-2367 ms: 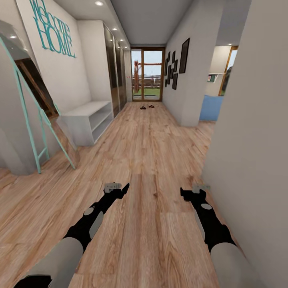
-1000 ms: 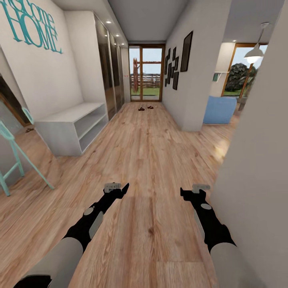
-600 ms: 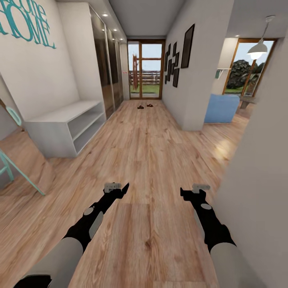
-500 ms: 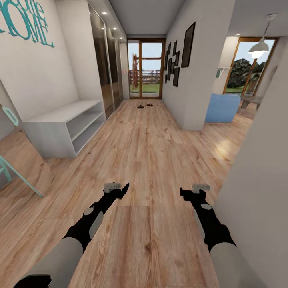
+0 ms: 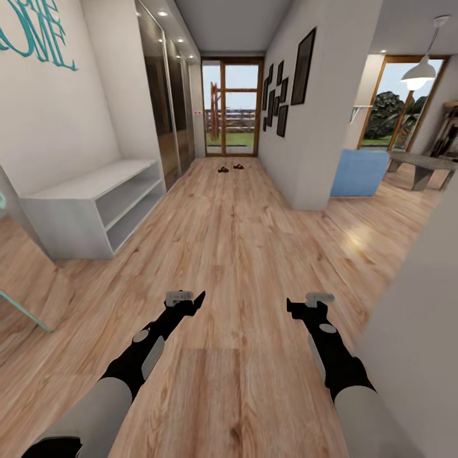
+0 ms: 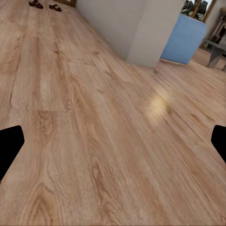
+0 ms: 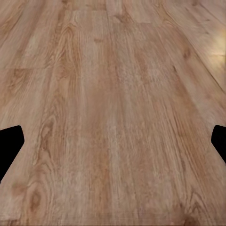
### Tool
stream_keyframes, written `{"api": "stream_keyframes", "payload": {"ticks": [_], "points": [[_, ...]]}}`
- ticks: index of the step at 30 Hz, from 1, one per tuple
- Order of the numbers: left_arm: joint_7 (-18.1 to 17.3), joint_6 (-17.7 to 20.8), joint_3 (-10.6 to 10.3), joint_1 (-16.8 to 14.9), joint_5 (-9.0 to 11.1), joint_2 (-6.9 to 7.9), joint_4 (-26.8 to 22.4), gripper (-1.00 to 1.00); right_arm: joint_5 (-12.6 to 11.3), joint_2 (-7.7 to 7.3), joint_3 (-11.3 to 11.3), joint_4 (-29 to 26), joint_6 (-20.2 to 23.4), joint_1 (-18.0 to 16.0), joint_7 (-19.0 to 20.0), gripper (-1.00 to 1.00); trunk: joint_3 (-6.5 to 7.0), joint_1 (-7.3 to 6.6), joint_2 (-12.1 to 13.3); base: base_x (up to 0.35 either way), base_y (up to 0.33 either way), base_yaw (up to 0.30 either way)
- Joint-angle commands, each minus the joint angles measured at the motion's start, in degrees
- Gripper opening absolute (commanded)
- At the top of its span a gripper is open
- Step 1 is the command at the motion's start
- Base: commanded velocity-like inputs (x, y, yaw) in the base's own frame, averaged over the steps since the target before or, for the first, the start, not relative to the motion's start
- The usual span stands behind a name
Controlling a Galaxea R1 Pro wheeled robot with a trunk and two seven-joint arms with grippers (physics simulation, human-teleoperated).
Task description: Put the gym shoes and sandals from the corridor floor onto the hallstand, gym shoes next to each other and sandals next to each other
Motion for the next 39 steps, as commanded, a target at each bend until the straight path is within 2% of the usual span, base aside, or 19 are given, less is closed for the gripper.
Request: {"api": "stream_keyframes", "payload": {"ticks": [1, 39], "points": [[-0.5, 0.0, 0.2, 0.0, 0.4, -0.03, 0.1, 1.0, 0.5, 0.06, -0.2, -0.1, 0.3, 0.0, 0.0, 1.0, -0.05, 0.02, 0.0, 0.349, 0.0, 0.0], [-0.5, 0.0, 0.2, 0.0, 0.5, -0.03, 0.1, 1.0, 0.5, 0.08, -0.2, -0.1, 0.3, 0.0, 0.0, 1.0, -0.7, 0.02, 0.0, 0.349, 0.0, 0.0]]}}
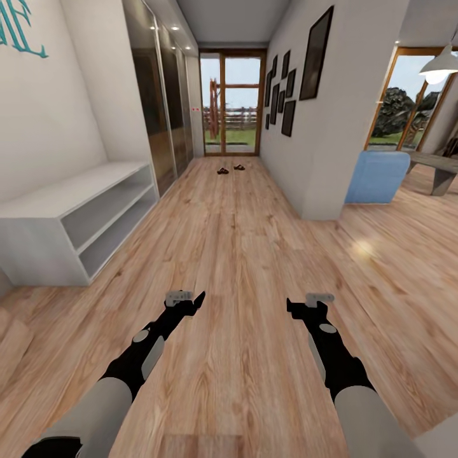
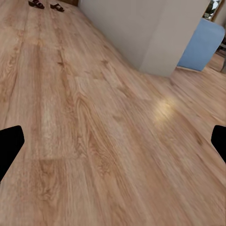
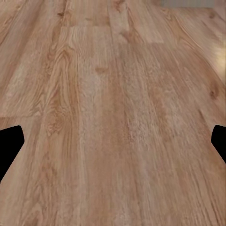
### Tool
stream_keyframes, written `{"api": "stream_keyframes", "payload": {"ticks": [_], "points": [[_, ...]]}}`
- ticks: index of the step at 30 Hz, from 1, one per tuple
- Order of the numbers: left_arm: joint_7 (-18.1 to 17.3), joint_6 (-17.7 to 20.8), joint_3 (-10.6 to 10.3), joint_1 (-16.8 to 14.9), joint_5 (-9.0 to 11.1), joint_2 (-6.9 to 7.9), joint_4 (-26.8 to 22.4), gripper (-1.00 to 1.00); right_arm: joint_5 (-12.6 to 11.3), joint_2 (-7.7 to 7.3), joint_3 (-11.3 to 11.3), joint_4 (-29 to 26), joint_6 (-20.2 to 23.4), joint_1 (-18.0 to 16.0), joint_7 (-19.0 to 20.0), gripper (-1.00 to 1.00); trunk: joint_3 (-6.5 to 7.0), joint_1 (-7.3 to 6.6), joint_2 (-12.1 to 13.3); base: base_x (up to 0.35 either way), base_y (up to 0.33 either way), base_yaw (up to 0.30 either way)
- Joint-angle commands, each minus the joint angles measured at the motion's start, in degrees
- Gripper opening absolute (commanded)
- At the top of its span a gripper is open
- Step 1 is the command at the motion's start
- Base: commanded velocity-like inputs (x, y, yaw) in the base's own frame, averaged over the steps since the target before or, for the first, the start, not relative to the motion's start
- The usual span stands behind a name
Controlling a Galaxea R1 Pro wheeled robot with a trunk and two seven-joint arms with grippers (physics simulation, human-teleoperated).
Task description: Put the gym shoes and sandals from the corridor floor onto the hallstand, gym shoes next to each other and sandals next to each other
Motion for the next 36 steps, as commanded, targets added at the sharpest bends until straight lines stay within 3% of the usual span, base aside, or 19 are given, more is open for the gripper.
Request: {"api": "stream_keyframes", "payload": {"ticks": [1, 36], "points": [[-0.5, 0.0, 0.2, 0.0, 0.5, -0.03, 0.1, 1.0, 0.5, 0.06, -0.2, -0.1, 0.3, 0.0, 0.0, 1.0, -0.1, 0.02, 0.0, 0.349, 0.0, 0.0], [-0.5, 0.0, 0.2, 0.0, 0.5, -0.01, 0.1, 1.0, 0.6, -0.01, -0.2, -0.1, 0.3, 0.0, 0.0, 1.0, -0.5, 0.02, 0.0, 0.349, 0.0, 0.0]]}}
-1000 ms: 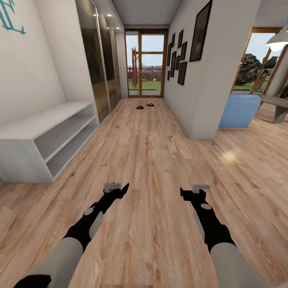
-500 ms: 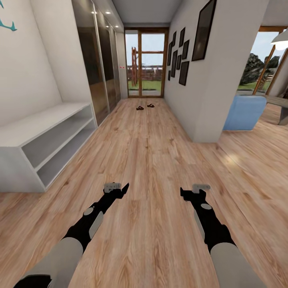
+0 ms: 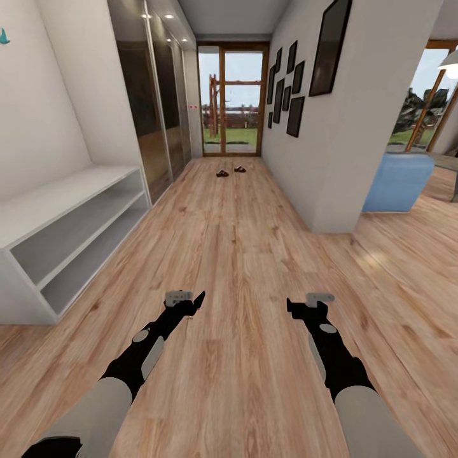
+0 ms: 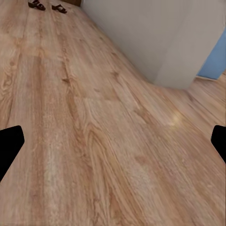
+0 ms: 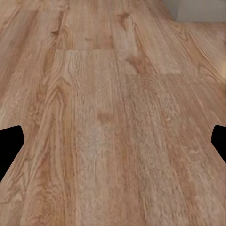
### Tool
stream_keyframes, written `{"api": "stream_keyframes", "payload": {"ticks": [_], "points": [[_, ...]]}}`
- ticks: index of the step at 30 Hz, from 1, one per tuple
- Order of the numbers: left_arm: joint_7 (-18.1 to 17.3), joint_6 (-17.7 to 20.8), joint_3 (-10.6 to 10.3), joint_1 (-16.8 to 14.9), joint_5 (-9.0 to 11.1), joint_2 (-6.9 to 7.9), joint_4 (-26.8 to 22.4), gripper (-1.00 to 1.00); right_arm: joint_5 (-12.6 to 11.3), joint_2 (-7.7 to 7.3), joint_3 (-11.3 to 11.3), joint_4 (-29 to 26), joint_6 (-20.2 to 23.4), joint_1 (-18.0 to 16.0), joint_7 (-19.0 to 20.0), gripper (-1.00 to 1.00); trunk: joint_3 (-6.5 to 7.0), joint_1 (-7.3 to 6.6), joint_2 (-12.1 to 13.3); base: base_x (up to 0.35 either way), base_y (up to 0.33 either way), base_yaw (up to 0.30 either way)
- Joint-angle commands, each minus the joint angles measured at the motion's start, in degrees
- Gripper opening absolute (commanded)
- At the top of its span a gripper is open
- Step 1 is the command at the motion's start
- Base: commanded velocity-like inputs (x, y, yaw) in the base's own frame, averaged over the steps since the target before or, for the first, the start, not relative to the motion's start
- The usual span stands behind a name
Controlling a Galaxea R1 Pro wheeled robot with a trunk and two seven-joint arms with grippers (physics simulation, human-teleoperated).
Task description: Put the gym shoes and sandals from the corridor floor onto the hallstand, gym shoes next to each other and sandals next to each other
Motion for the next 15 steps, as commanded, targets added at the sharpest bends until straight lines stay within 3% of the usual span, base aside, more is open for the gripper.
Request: {"api": "stream_keyframes", "payload": {"ticks": [1, 15], "points": [[-0.5, 0.0, 0.2, 0.0, 0.5, -0.02, 0.1, 1.0, 0.5, 0.05, -0.1, -0.1, 0.3, 0.0, 0.0, 1.0, -0.05, 0.02, 0.0, 0.349, 0.0, 0.0], [-0.5, 0.0, 0.2, 0.0, 0.5, -0.05, 0.1, 1.0, 0.5, 0.07, -0.1, -0.1, 0.3, 0.0, 0.0, 1.0, -0.05, 0.02, 0.0, 0.349, 0.0, 0.0]]}}
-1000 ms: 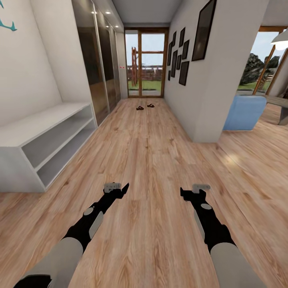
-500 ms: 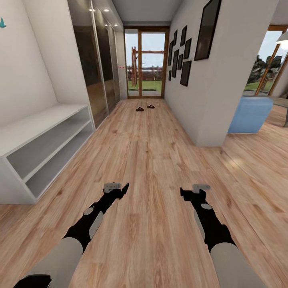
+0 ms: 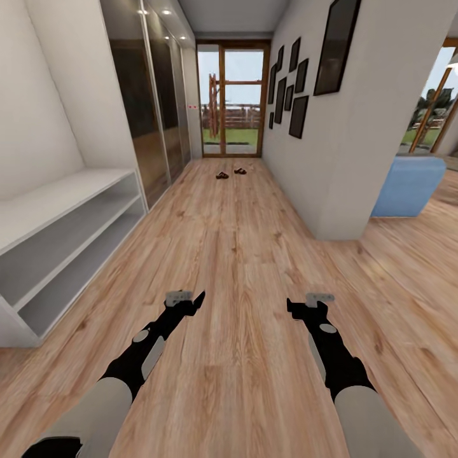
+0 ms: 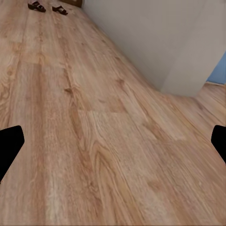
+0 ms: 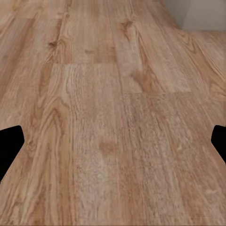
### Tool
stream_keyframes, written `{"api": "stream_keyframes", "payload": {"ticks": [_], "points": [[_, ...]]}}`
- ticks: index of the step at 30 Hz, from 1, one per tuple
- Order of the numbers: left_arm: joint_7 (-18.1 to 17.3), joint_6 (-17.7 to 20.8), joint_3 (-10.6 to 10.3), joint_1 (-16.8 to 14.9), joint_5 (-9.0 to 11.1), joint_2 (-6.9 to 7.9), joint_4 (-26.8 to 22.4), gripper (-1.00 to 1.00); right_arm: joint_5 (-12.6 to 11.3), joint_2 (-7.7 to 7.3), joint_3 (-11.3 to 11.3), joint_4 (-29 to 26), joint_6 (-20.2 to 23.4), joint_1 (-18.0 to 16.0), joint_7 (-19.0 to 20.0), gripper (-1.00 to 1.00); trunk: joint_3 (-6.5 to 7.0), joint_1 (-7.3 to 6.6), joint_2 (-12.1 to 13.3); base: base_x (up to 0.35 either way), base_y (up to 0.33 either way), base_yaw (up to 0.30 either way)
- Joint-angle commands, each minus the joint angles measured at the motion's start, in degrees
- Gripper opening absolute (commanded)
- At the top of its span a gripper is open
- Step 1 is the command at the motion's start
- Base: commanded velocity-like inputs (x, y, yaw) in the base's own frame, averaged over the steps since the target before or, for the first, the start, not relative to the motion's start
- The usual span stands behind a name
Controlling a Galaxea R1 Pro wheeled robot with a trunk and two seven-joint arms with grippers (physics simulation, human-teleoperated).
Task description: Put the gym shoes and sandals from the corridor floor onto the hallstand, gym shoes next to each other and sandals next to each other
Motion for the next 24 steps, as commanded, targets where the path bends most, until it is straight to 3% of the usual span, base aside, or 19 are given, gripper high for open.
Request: {"api": "stream_keyframes", "payload": {"ticks": [1, 24], "points": [[-0.5, 0.0, 0.2, 0.0, 0.4, -0.03, 0.1, 1.0, 0.5, 0.07, -0.2, -0.1, 0.3, 0.0, 0.0, 1.0, -0.05, 0.02, 0.0, 0.349, 0.0, 0.0], [-0.5, 0.0, 0.2, 0.0, 0.4, -0.03, 0.1, 1.0, 0.9, 0.12, -0.1, -0.1, 0.2, 0.0, 0.0, 1.0, -0.05, 0.02, 0.0, 0.349, 0.0, 0.0]]}}
